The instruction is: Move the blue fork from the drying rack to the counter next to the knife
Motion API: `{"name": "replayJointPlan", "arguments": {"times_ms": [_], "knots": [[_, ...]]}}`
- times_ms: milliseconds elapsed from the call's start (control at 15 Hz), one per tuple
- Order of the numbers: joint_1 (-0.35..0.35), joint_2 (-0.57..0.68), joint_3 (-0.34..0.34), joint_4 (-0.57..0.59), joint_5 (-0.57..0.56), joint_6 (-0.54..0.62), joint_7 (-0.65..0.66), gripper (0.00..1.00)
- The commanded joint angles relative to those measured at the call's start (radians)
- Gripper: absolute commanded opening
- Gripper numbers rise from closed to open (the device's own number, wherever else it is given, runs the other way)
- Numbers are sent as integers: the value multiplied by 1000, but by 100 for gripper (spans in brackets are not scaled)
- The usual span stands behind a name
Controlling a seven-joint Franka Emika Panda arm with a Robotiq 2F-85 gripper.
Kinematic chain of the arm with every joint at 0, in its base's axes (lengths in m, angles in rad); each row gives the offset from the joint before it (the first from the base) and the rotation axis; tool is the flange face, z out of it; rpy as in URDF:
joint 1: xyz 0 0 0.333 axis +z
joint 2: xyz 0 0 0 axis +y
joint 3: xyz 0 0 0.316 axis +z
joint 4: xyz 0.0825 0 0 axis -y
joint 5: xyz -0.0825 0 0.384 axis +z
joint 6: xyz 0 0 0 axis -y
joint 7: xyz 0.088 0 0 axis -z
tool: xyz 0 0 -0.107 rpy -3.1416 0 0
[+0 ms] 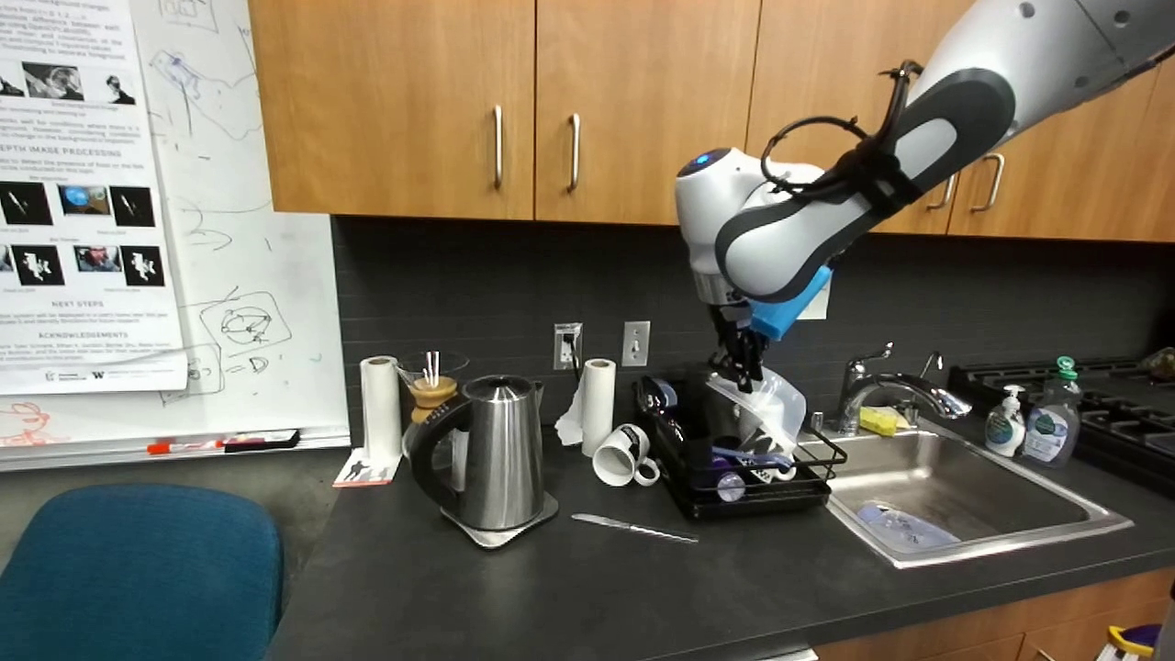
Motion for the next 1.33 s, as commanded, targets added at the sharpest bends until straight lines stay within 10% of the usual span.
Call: {"name": "replayJointPlan", "arguments": {"times_ms": [0, 600, 1267], "knots": [[2, -49, 32, -34, 33, -37, 26, 57], [-25, 32, 37, -32, -49, -64, 16, 100], [-44, 306, -24, 97, -154, 91, 43, 100]]}}
